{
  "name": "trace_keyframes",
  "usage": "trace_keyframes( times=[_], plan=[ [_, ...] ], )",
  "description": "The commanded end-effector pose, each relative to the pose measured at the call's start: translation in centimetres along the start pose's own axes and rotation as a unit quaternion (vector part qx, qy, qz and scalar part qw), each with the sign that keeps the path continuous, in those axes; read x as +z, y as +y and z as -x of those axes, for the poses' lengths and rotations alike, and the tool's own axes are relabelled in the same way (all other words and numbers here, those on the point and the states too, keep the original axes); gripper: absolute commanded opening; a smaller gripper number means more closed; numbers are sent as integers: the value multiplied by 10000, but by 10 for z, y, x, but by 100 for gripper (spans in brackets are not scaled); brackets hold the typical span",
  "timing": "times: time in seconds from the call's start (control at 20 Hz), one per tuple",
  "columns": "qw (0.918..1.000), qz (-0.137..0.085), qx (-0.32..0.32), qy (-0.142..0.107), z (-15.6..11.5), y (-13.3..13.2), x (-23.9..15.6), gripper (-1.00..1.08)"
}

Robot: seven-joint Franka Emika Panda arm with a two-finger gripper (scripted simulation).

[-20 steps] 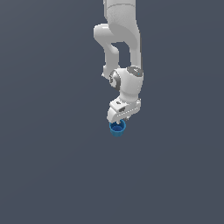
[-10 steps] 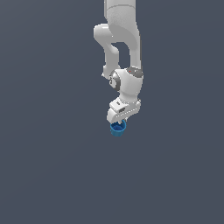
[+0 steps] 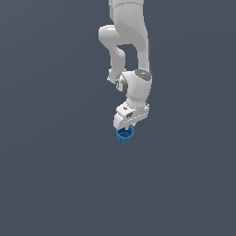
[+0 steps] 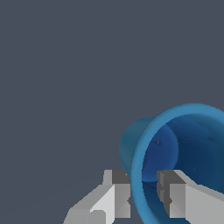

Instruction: Pick up the object and move it to a goal position.

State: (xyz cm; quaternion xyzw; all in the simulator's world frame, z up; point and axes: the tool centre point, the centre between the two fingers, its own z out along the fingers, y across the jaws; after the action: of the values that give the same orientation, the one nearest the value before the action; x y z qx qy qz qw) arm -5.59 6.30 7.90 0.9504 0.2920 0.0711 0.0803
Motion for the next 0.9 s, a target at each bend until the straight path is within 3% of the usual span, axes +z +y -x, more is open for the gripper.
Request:
trace_keyframes(
  times=[0.0,0.35,0.85],
  plan=[
    [10000,8,1,17,-5,1,-9,-100],
    [10000,-3,-6,17,-26,0,-48,-100],
    [10000,-21,-12,19,-72,0,-136,-100]
  ],
)
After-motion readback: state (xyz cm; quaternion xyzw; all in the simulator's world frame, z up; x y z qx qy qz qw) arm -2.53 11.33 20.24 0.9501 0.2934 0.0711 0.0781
